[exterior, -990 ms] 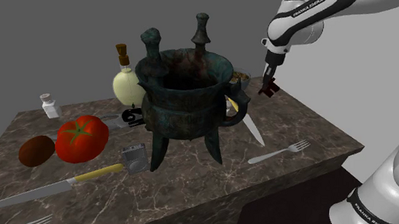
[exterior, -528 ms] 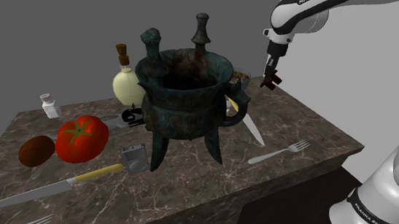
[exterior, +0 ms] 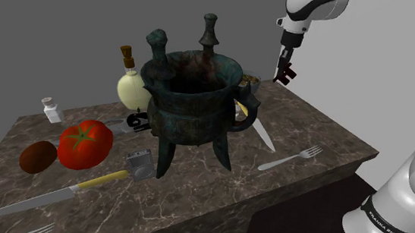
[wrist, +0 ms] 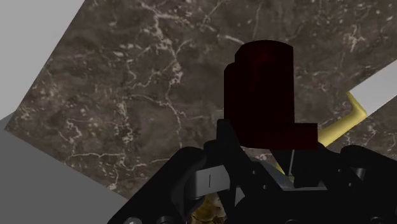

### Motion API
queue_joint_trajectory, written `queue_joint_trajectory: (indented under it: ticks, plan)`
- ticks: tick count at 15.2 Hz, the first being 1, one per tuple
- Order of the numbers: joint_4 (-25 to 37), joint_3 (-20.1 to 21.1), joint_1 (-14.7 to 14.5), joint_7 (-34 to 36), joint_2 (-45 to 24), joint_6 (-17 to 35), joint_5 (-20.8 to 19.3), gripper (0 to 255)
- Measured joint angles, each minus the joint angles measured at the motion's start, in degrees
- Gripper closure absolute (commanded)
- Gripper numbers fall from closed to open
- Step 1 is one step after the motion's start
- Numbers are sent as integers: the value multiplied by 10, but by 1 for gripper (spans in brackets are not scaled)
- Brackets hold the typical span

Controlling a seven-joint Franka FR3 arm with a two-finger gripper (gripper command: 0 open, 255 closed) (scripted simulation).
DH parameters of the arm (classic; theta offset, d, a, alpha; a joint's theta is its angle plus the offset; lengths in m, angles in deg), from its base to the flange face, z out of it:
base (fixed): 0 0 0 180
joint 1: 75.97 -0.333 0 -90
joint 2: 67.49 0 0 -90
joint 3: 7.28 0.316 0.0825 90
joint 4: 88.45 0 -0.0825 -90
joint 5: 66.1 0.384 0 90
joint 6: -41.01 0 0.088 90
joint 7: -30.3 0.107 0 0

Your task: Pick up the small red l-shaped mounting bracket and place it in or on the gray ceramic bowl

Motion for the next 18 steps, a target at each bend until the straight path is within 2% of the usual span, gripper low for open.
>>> queue_joint_trajectory:
  ticks: [12, 14, 18]
  plan:
    - [71, 2, -1, 6, 15, -86, -4, 255]
    - [95, 6, -5, 13, -4, -91, 1, 255]
    - [181, 19, -18, 34, -77, -106, 18, 255]
